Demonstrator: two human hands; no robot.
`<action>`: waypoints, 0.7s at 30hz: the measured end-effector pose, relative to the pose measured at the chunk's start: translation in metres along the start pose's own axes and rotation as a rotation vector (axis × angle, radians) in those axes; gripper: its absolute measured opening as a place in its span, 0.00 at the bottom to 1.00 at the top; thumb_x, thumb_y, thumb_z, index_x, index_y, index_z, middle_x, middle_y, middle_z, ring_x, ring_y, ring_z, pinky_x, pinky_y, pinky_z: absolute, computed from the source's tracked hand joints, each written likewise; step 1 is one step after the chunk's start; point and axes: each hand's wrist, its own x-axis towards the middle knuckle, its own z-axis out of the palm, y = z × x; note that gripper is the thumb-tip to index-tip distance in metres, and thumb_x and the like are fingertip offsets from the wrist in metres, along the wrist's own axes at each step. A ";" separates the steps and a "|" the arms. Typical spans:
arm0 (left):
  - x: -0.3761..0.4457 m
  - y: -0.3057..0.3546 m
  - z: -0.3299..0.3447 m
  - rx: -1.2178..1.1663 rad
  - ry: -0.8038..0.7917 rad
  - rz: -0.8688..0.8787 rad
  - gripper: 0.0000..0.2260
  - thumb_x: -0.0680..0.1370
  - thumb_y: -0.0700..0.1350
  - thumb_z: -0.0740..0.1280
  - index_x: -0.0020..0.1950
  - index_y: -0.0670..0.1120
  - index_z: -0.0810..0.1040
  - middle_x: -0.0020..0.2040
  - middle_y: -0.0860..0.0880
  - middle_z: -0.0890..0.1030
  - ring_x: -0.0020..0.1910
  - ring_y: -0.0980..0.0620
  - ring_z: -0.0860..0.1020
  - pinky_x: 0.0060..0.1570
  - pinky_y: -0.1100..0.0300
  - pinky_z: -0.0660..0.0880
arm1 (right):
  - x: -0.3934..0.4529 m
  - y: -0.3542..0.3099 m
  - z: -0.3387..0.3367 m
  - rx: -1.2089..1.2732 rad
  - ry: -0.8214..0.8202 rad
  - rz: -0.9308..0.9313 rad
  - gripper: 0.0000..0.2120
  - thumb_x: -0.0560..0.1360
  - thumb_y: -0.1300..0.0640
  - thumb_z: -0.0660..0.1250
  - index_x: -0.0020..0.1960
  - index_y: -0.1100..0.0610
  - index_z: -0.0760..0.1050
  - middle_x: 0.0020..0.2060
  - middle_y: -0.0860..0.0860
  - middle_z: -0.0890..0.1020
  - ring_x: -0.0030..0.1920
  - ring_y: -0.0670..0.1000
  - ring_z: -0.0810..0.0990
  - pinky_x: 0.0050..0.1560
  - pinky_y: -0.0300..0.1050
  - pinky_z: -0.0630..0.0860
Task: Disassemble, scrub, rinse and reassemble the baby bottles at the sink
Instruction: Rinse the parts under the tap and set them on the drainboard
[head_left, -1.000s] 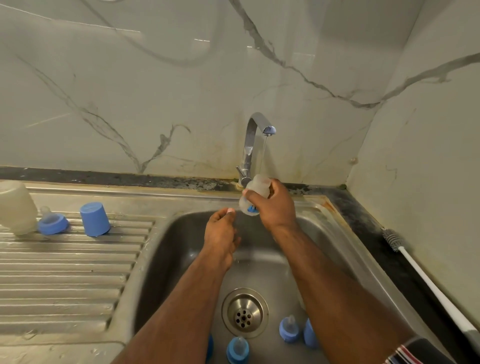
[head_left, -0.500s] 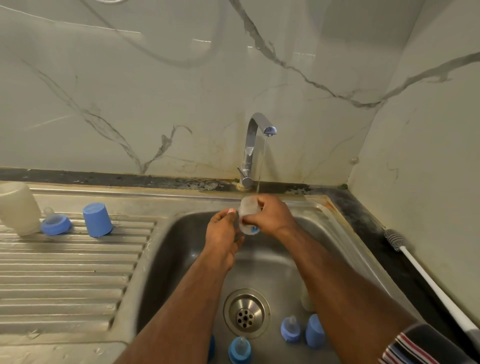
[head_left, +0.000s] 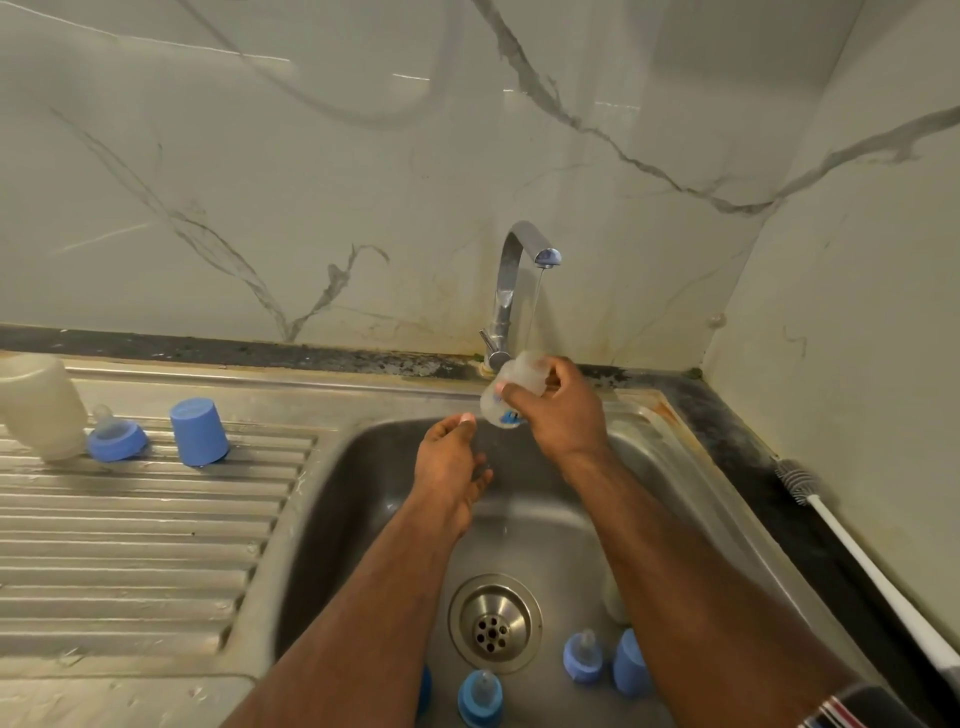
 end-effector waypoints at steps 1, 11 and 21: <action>0.000 -0.001 -0.001 -0.003 -0.006 0.000 0.03 0.84 0.47 0.64 0.55 0.52 0.78 0.52 0.49 0.80 0.55 0.47 0.79 0.62 0.45 0.78 | 0.001 0.001 0.000 -0.031 -0.039 0.000 0.27 0.69 0.53 0.79 0.65 0.53 0.74 0.56 0.49 0.80 0.55 0.51 0.79 0.53 0.43 0.77; 0.001 -0.002 -0.002 0.012 -0.032 0.006 0.07 0.84 0.49 0.65 0.60 0.50 0.78 0.56 0.45 0.83 0.55 0.45 0.81 0.60 0.44 0.80 | -0.002 -0.001 0.000 0.004 -0.086 -0.021 0.31 0.68 0.53 0.80 0.68 0.52 0.73 0.60 0.49 0.80 0.57 0.50 0.79 0.55 0.45 0.80; 0.004 -0.002 -0.001 0.005 -0.030 0.001 0.04 0.84 0.49 0.64 0.56 0.52 0.77 0.53 0.47 0.81 0.55 0.46 0.79 0.61 0.45 0.79 | 0.004 -0.008 -0.003 0.021 -0.038 -0.057 0.30 0.69 0.52 0.79 0.68 0.53 0.73 0.58 0.50 0.80 0.54 0.49 0.78 0.54 0.44 0.78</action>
